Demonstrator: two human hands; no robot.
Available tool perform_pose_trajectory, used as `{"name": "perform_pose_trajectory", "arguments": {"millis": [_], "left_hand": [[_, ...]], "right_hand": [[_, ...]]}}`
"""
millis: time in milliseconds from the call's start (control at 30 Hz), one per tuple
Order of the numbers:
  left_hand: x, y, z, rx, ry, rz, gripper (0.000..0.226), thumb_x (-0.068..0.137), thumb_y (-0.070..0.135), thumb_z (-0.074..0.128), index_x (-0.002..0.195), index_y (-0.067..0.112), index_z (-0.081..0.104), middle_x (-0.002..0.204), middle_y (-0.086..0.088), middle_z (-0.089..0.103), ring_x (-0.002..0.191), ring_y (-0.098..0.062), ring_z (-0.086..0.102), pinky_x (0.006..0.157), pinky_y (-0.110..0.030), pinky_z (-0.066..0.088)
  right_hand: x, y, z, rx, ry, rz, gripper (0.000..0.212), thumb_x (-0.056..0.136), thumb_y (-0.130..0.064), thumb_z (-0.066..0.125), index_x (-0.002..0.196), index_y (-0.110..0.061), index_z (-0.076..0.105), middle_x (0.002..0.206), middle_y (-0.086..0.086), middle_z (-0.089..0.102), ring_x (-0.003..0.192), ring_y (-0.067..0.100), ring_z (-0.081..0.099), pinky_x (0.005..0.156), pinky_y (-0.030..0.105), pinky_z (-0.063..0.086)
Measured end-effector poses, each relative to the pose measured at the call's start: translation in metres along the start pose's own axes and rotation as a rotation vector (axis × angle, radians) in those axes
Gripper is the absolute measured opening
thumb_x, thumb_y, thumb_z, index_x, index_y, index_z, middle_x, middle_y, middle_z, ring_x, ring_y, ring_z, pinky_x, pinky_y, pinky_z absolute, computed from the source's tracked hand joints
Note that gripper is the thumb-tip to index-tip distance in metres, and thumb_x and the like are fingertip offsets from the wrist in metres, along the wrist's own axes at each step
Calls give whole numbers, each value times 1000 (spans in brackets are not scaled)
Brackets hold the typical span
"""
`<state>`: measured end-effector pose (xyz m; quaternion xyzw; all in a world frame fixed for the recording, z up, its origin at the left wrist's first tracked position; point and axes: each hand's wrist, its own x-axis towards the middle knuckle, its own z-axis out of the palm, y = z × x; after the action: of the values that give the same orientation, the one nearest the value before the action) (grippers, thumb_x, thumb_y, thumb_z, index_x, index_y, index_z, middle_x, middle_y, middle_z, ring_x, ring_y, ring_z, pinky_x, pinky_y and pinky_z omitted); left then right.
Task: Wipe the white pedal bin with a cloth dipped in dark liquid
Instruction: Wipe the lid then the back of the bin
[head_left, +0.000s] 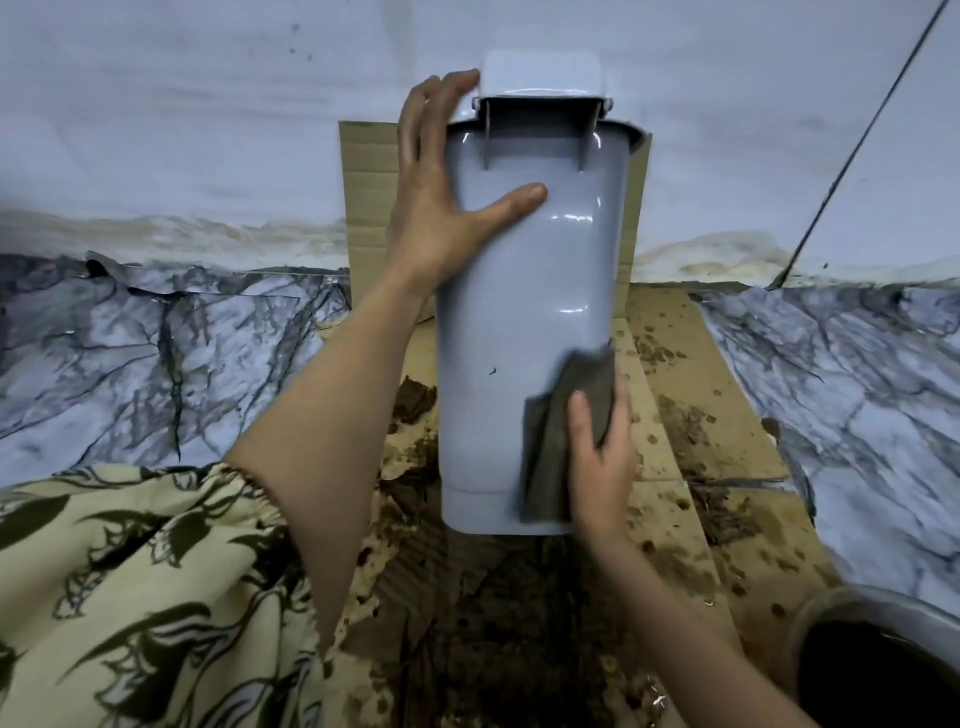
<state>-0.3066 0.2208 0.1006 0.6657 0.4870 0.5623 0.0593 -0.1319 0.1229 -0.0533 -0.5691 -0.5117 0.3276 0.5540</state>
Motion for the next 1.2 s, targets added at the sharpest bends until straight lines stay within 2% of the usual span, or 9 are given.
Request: {"name": "perform_pose_trajectory", "arguments": {"millis": [167, 267, 433, 600, 767, 867, 967, 1067, 1200], "left_hand": [[-2, 0, -3, -41, -12, -15, 87, 70, 50, 77, 139, 24, 31, 150, -10, 22, 142, -20, 23, 116, -31, 28], [-2, 0, -3, -48, -5, -18, 88, 71, 47, 77, 141, 20, 32, 149, -9, 24, 141, -18, 25, 115, -28, 28], [-1, 0, 0, -52, -4, -9, 81, 72, 44, 78, 135, 29, 29, 147, -8, 23, 140, -17, 25, 112, -13, 24], [0, 0, 0, -37, 4, -5, 85, 73, 43, 77, 141, 16, 32, 148, -12, 24, 142, -20, 22, 113, -13, 22], [-4, -1, -3, -25, 8, 8, 86, 72, 46, 78, 140, 16, 35, 148, -14, 26, 141, -23, 24, 103, 2, 18], [-8, -1, -4, -35, 19, 11, 87, 71, 47, 78, 141, 18, 35, 149, -12, 26, 138, -17, 26, 101, 3, 19], [-9, 2, -3, -46, 10, -2, 88, 71, 48, 77, 142, 21, 34, 150, -10, 24, 137, -13, 27, 98, 5, 19], [-6, 2, -5, -46, 9, -23, 88, 72, 46, 78, 143, 21, 32, 152, -11, 21, 140, -16, 23, 99, 6, 17], [-4, 0, -5, -58, -7, -26, 87, 74, 43, 77, 143, 17, 30, 151, -13, 20, 142, -19, 21, 105, -1, 19]], "right_hand": [[-61, 54, -18, -30, -207, 134, 63, 82, -64, 49, 134, -56, 13, 144, -14, 39, 132, 8, 41, 105, 31, 41], [-53, 44, -19, -57, -217, 115, 76, 77, -64, 49, 142, -43, 16, 149, -6, 36, 135, 14, 37, 110, 43, 37], [12, -44, 16, -174, 118, -57, 93, 73, -75, 49, 146, -21, 27, 144, 0, 44, 129, 17, 43, 106, 32, 36], [47, -96, 50, -406, 320, -279, 98, 79, -70, 49, 147, -5, 23, 153, 13, 30, 136, 29, 35, 111, 42, 28], [-34, -9, 21, -748, 15, -461, 100, 81, -76, 36, 149, -6, 13, 156, 12, 6, 141, 42, 18, 112, 55, 20], [-79, 37, -2, -711, -140, -308, 98, 82, -74, 35, 150, -10, 8, 152, 17, 6, 139, 42, 16, 104, 64, 33], [-72, 25, -1, -505, -123, -56, 106, 73, -75, 43, 143, -19, -13, 157, 12, -1, 144, 22, 1, 116, 50, 22], [-26, -22, 10, -353, -31, -26, 117, 64, -84, 45, 151, -15, 7, 158, 9, 16, 145, 20, 16, 117, 40, 21], [55, -85, 23, -80, 54, 78, 97, 53, -85, 58, 130, -25, 49, 125, -6, 60, 114, 16, 57, 99, 41, 46]]}}
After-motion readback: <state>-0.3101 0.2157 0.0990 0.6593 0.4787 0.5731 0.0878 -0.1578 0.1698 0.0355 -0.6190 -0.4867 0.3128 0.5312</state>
